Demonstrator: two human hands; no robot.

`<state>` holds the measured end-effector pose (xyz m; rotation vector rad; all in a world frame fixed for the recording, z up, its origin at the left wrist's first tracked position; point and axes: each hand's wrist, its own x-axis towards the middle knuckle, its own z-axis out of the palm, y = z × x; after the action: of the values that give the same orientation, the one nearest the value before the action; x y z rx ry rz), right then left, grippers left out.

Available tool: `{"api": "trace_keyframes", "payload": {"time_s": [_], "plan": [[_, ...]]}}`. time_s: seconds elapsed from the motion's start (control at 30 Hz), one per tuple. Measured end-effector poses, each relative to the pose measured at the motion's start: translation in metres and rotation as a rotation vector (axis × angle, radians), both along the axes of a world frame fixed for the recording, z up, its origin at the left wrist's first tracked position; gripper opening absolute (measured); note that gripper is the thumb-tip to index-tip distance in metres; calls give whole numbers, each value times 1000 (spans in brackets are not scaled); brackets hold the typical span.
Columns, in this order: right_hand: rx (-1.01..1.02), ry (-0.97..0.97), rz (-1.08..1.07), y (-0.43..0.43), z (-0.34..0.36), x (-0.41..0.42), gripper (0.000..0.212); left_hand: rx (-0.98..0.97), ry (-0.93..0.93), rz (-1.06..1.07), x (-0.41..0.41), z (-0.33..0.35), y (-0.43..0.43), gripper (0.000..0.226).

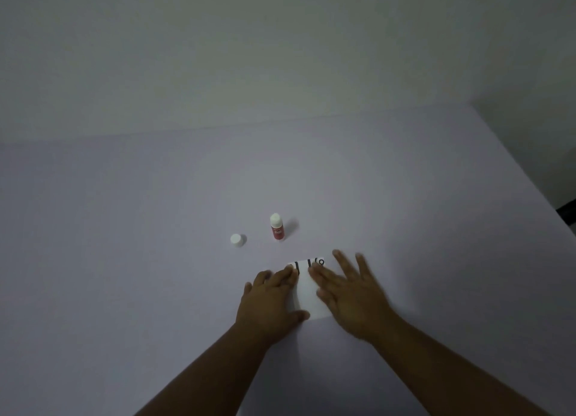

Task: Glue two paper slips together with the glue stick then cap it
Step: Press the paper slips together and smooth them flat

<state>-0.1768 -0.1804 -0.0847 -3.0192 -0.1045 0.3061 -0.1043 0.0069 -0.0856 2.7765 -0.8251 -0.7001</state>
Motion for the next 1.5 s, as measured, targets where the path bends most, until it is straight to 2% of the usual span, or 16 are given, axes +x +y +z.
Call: {"api": "trace_keyframes", "payload": {"time_s": [0.13,0.3,0.57,0.7,0.83,0.9,1.07,1.23,1.5], "plan": [[-11,21,-53,4,1,5,51,3,2,1,0,-1,-1,90],[2,-29,10,16,-6,-40,49,0,-7,0,1,-3,-1,90],[12,-26,-22,15,2,-41,51,-4,2,0,3,-7,-1,92],[1,-46,-61,18,15,-35,45,-6,44,-23,13,-6,-2,85],[110,-31,-111,21,19,-24,41,-25,57,-21,15,-4,-3,73],[93,-43,-93,23,21,-21,36,-23,39,-26,12,-3,-2,68],[188,-7,-118,24,23,-14,36,-16,4,-42,5,0,1,67],[155,-169,-120,26,29,-14,18,-35,33,-20,7,0,1,65],[127,-223,-117,27,24,-16,17,-38,34,3,6,0,-1,62]]}}
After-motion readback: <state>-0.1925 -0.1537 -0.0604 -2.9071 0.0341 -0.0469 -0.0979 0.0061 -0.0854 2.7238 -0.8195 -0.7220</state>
